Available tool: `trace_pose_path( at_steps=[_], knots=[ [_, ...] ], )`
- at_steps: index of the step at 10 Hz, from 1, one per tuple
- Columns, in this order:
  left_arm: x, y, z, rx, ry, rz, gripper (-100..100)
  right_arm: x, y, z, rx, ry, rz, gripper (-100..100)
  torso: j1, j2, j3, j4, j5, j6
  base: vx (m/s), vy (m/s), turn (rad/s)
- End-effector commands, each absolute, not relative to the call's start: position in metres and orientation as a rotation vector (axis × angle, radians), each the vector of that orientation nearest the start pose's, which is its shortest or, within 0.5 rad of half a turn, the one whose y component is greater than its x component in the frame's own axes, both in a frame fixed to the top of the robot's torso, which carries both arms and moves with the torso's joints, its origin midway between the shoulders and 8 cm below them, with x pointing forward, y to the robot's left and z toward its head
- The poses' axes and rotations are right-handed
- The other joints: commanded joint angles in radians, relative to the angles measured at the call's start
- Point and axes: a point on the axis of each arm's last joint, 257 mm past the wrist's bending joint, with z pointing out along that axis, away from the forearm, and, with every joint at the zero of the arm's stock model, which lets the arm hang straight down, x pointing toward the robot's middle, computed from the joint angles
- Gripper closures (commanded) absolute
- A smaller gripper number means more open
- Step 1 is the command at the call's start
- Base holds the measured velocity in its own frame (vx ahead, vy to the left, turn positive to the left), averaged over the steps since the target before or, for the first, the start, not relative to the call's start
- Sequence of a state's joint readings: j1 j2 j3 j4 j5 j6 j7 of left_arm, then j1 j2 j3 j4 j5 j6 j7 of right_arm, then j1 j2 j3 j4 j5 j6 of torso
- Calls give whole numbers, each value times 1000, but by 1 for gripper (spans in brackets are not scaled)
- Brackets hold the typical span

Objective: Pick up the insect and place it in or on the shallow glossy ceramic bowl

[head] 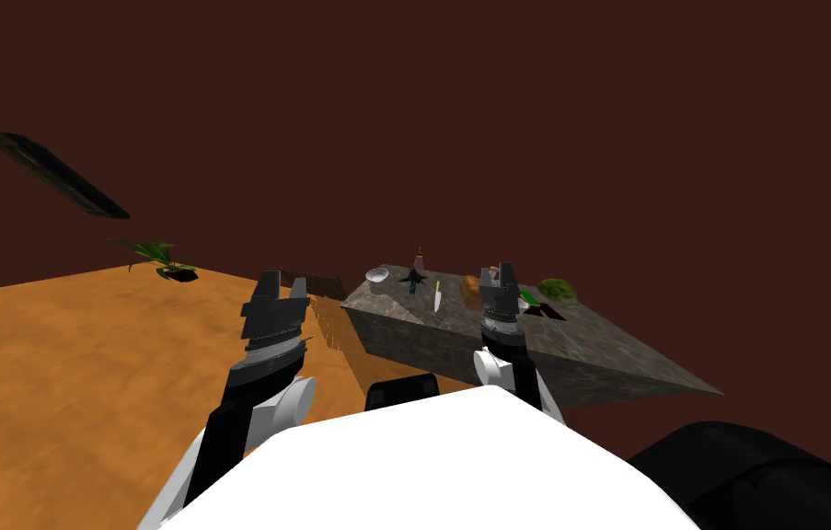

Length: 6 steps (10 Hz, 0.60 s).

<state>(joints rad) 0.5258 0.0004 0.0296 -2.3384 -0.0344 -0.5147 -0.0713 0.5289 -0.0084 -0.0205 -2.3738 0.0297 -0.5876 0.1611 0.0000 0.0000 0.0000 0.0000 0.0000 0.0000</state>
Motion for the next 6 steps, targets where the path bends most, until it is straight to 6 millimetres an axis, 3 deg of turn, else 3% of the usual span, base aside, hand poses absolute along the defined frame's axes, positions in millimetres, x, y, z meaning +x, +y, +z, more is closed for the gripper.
trace_pose_path(
  at_steps=[1,6],
  knots=[
    [327,283,45,-564,614,-1186,0,316,-270,63,441,617,1129,-100,0,0,0,0,0,0,-11,29,51],
    [327,283,45,-564,614,-1186,0,355,-266,27,445,806,1070,-100,5,2,1,1,1,0,-34,68,53]
  ],
)
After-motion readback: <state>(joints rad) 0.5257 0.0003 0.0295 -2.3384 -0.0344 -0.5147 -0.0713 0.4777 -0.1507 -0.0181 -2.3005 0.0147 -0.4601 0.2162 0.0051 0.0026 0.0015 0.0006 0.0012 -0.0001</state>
